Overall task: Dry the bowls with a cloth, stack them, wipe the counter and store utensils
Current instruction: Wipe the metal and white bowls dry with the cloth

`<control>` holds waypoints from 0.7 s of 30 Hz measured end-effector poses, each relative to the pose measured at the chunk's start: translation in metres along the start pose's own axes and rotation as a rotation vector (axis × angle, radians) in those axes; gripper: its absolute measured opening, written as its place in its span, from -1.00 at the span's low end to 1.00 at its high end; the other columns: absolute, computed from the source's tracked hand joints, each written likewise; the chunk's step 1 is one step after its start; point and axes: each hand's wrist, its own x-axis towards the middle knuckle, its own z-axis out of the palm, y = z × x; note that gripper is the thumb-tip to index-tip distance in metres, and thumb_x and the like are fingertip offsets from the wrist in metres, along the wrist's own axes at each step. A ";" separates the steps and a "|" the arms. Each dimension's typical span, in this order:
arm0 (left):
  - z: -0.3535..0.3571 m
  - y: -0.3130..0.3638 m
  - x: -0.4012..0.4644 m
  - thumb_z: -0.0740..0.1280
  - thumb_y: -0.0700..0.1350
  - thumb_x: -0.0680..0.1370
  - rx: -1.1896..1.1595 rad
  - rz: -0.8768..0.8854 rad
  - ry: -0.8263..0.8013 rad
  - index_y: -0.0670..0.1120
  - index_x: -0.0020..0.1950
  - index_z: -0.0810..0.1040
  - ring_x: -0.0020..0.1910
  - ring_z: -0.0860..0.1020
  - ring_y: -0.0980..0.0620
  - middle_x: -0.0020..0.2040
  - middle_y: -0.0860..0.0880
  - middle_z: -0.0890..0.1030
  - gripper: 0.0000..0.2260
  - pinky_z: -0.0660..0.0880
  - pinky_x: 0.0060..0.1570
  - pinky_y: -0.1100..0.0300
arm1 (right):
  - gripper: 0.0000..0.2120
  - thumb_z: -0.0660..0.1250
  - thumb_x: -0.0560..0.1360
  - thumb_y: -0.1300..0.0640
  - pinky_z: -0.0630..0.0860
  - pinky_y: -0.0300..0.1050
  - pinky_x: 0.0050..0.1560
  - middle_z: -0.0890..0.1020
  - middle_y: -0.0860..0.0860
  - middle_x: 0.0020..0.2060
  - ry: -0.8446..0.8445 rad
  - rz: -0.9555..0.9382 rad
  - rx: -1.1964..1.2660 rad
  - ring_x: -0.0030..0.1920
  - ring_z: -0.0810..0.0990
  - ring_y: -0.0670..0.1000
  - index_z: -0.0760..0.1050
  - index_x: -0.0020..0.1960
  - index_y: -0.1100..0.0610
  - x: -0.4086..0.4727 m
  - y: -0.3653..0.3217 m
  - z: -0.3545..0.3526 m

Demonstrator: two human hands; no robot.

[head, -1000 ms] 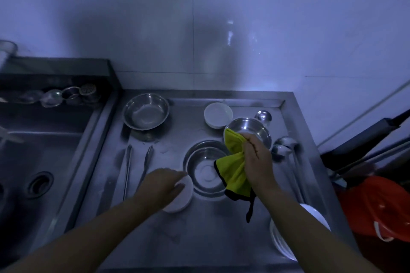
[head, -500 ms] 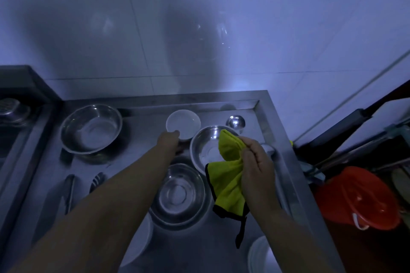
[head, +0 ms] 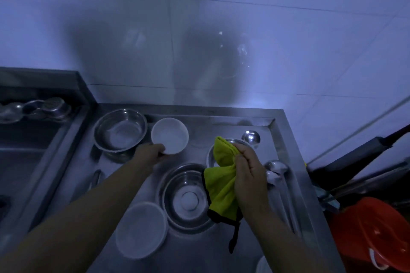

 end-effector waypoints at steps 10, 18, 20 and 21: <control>-0.206 0.028 -0.116 0.47 -0.33 0.33 0.373 0.357 -0.090 -0.09 -0.02 0.50 -0.12 0.57 -0.04 -0.08 -0.08 0.59 -0.69 0.52 -0.27 0.20 | -0.74 0.12 0.53 0.12 0.52 -0.17 -0.10 0.63 -0.16 -0.18 -0.134 -0.057 -0.084 -0.12 0.59 -0.10 0.55 -0.05 -0.14 -0.072 -0.029 0.082; -0.301 0.019 -0.186 0.56 -0.01 0.21 0.967 0.804 -0.064 0.06 0.00 0.46 -0.13 0.54 0.21 -0.04 0.19 0.50 -0.56 0.55 -0.20 0.27 | -0.64 0.14 0.56 0.34 0.39 -0.51 -0.29 0.63 -0.21 -0.29 -0.121 -0.121 -0.074 -0.25 0.55 -0.30 0.54 -0.11 -0.09 -0.155 -0.058 0.144; -0.315 0.017 -0.197 0.55 0.02 0.21 0.980 0.868 -0.081 0.10 0.01 0.44 -0.12 0.51 0.22 -0.03 0.22 0.47 -0.55 0.50 -0.21 0.34 | -0.64 0.14 0.57 0.34 0.40 -0.50 -0.28 0.63 -0.17 -0.24 -0.128 -0.124 -0.054 -0.23 0.56 -0.29 0.53 -0.09 -0.08 -0.176 -0.063 0.155; -0.322 0.016 -0.202 0.55 0.03 0.21 0.972 0.886 -0.084 0.12 0.00 0.43 -0.12 0.52 0.21 -0.03 0.23 0.47 -0.55 0.49 -0.23 0.36 | -0.65 0.14 0.57 0.34 0.41 -0.50 -0.26 0.62 -0.16 -0.19 -0.127 -0.132 -0.049 -0.21 0.55 -0.29 0.52 -0.06 -0.08 -0.186 -0.065 0.161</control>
